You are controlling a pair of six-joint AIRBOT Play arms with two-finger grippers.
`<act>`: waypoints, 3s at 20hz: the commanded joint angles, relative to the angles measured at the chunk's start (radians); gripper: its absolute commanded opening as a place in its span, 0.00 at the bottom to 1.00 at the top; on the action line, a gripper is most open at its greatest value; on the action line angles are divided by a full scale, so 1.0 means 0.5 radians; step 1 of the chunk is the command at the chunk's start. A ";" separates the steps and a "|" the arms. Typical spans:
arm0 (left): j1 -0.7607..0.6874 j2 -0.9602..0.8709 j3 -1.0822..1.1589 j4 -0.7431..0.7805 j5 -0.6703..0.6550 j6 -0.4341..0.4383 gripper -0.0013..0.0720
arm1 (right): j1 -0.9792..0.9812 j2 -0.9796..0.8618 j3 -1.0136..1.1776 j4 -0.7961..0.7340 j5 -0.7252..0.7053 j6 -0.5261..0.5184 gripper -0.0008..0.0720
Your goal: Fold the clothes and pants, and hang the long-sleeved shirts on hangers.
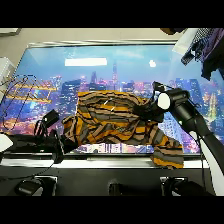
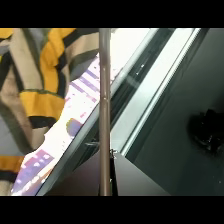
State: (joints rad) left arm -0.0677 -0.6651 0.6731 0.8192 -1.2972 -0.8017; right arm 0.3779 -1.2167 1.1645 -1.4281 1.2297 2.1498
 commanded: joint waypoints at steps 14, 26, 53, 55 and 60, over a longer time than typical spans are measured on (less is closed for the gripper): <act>-0.388 -0.362 0.001 -0.244 0.649 0.082 0.04 | -0.001 0.468 0.004 0.184 0.085 -0.165 0.05; -0.683 -0.569 0.001 -0.455 0.792 0.246 0.04 | -0.001 0.487 0.003 0.148 -0.030 -0.225 0.05; -0.690 -0.724 0.001 -0.774 0.853 0.437 0.04 | -0.060 0.533 0.114 -0.519 0.575 0.497 0.60; -0.690 -0.724 0.001 -0.774 0.851 0.436 0.04 | -0.424 0.485 0.250 -0.270 0.662 0.367 0.65; -0.690 -0.724 0.001 -0.773 0.851 0.436 0.05 | -1.399 0.327 0.351 0.789 0.805 -2.126 0.66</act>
State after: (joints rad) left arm -0.4126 -1.0264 0.6731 0.4316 -0.8715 -0.5835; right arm -0.0914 -1.0168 1.3144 -1.2812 1.5307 1.8622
